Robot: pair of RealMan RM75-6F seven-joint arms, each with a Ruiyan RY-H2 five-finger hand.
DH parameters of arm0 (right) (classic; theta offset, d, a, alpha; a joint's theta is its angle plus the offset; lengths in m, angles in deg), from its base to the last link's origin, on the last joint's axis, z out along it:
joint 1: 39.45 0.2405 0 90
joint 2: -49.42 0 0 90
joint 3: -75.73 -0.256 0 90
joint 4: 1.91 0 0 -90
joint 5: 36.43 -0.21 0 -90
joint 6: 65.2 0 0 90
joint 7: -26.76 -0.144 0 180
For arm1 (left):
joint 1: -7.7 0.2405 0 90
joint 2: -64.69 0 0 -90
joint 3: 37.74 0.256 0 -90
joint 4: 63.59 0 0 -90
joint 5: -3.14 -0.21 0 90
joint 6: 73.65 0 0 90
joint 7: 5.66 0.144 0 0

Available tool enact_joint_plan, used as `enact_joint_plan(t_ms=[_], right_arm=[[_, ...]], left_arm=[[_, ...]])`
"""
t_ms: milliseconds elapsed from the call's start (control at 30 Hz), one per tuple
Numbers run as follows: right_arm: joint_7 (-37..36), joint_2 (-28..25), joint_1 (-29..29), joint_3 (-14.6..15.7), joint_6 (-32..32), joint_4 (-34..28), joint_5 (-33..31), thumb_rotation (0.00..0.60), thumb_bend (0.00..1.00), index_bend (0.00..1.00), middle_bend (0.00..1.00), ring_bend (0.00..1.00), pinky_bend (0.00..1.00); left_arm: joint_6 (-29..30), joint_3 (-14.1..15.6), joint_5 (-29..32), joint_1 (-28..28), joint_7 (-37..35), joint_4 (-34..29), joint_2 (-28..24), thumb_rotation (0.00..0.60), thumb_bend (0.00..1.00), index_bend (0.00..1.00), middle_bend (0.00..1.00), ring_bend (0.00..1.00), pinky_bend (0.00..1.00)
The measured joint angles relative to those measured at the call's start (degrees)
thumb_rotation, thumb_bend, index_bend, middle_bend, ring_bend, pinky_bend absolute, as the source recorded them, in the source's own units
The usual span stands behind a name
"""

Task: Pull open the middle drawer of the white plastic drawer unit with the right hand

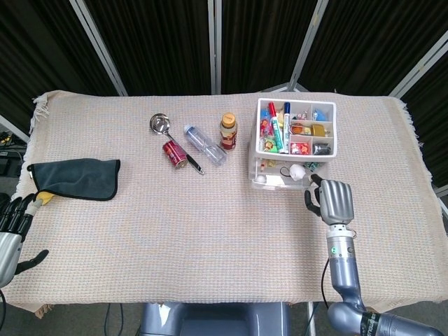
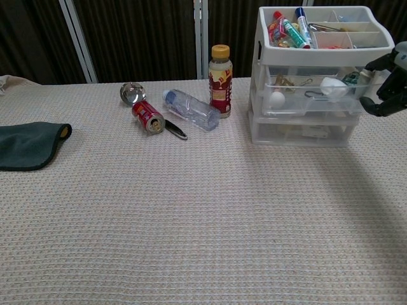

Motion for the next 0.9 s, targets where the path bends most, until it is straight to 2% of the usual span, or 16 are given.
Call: enact_joint_plan(t_ms=[233, 600, 767, 900], right_arm=[[-0.94, -1.22, -1.67, 2.66, -1.72, -1.88, 2.9, 0.6, 0.41, 0.71, 0.83, 0.87, 0.7], [-4.65, -2.81, -4.21, 4.81, -3.09, -4.12, 5.01, 0.6, 0.4, 0.71, 0.83, 0.87, 0.7], [-3.41, -3.03, -5.02, 6.67, -4.23, -4.26, 7.43, 0.6, 0.39, 0.7, 0.83, 0.87, 0.7], [-3.08, -3.12, -5.68, 7.67, -4.64, -4.88, 8.5, 0.6, 0.37, 0.66, 0.82, 0.86, 0.7]], left_arm=[[0.22, 0.05, -0.31, 0.09, -0.24, -0.02, 0.01, 0.6, 0.01, 0.0, 0.0, 0.0, 0.0], [0.49, 0.2, -0.82, 0.23, -0.65, 0.04, -0.11, 0.6, 0.01, 0.0, 0.0, 0.0, 0.0], [0.59, 0.32, -1.15, 0.3, -0.41, -0.08, -0.17, 0.6, 0.01, 0.0, 0.0, 0.0, 0.0], [0.62, 0.37, -1.25, 0.35, -0.27, -0.18, -0.16, 0.6, 0.01, 0.0, 0.0, 0.0, 0.0]])
